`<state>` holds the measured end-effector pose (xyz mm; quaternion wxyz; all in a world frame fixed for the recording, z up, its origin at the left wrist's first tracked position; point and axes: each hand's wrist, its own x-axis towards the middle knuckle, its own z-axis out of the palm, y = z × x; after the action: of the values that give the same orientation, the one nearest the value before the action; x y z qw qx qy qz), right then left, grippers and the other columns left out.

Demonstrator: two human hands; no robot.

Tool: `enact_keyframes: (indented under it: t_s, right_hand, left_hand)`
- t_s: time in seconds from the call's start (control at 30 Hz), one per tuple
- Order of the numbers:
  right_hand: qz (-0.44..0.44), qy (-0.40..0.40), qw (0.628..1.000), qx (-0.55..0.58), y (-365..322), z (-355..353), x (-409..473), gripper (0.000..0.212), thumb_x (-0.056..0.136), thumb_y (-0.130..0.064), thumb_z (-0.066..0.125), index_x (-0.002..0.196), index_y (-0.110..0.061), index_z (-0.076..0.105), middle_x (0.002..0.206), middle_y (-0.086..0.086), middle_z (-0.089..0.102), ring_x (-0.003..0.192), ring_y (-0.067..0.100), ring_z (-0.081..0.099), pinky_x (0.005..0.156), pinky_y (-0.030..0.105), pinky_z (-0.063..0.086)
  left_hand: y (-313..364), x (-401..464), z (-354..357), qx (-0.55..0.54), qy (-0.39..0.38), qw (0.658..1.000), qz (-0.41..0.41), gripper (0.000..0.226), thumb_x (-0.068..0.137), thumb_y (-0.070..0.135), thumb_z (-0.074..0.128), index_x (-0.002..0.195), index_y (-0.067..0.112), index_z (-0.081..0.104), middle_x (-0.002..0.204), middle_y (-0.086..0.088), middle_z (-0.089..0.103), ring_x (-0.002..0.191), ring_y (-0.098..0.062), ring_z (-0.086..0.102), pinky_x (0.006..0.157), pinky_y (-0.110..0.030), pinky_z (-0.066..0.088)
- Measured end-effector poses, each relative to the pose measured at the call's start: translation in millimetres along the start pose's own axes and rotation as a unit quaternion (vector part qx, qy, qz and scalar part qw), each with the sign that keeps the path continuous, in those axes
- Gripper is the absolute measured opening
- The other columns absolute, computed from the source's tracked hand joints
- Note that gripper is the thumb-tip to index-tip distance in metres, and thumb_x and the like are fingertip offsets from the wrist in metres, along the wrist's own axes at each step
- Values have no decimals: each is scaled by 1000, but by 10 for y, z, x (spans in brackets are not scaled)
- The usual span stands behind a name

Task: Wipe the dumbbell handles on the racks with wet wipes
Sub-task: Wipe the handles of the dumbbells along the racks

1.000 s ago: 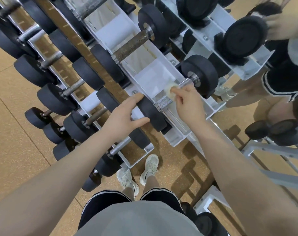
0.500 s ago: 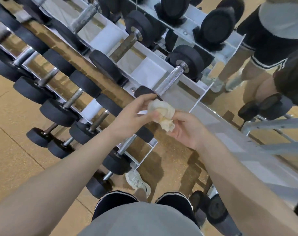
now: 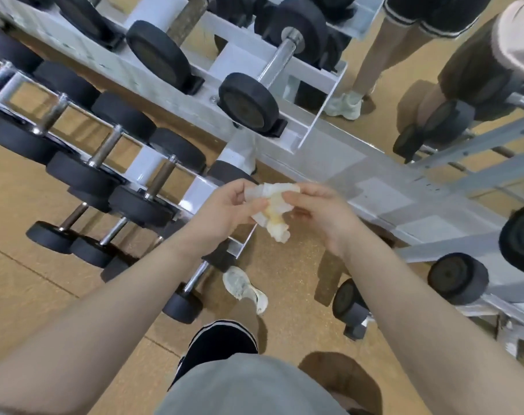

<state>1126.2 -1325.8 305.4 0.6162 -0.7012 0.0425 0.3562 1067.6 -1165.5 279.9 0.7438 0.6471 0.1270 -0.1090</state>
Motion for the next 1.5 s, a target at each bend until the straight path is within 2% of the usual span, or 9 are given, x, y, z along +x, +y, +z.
enact_keyframes:
  t_s: [0.2,0.43,0.57,0.7,0.9,1.03,1.2,1.37,1.5]
  right_hand:
    - [7,59,997,41,446,176,-471,19,97,-20,46,86,-17,61,85,1,67,82,19,62,83,34,50]
    - [46,12,996,76,713,456,-627,15,93,-26,53,83,-16,56,79,3,65,74,20,60,66,31,43]
    - [41,0,995,91,811,641,-624,10,90,-11,57,100,-11,59,91,6,67,81,20,62,75,36,46]
    - [11,-61,996,64,793,883,-520,17,87,-2,57,103,-9,60,97,8,68,87,20,66,79,33,55]
    - [-13,-58,996,-64,646,1177,-255,16,89,1,54,82,-14,55,65,1,67,51,11,59,46,18,46]
    - [-43,6,999,-15,592,1489,6,18,92,0,49,87,-16,56,67,0,64,59,10,60,58,23,50]
    - [62,-51,988,134,709,1955,296,37,88,-29,59,121,-14,55,113,7,66,102,24,64,86,37,54]
    - [3,17,990,138,763,2178,494,16,93,-7,49,101,-16,59,91,0,70,81,15,67,68,26,56]
    - [-17,32,982,186,898,2132,582,38,92,4,41,77,-18,69,70,-7,69,66,5,63,60,18,50]
  left_hand:
    - [-312,-549,24,-37,45,997,-46,9,94,15,50,87,15,56,87,-2,68,88,-22,63,94,-44,48]
    - [-444,-915,-33,-58,56,996,-37,22,100,23,34,88,12,48,72,7,68,68,-10,66,63,-28,54]
    - [-480,-1016,-127,-55,33,997,-42,7,93,17,50,98,15,54,96,-5,67,80,-13,68,67,-29,57]
    - [-567,-1083,-425,-25,48,998,-32,41,81,4,66,119,8,51,112,-10,65,96,-19,65,73,-30,57]
    - [-486,-1035,-1168,24,27,997,-66,27,81,9,65,107,15,59,97,0,70,84,-11,69,63,-22,55]
    - [-449,-844,-1641,54,-7,995,-84,23,79,24,68,101,27,61,102,-4,70,93,-25,67,74,-41,58]
    - [-345,-552,-2073,23,-90,994,-55,39,74,34,70,111,26,60,113,-9,65,105,-28,62,88,-49,51]
    - [-397,-346,-2348,51,-164,983,-59,30,88,13,57,116,24,55,111,-3,63,105,-21,61,86,-43,53]
    - [-571,-243,-2437,59,-126,987,-81,39,86,-7,53,82,26,73,88,8,71,87,-9,65,78,-29,54]
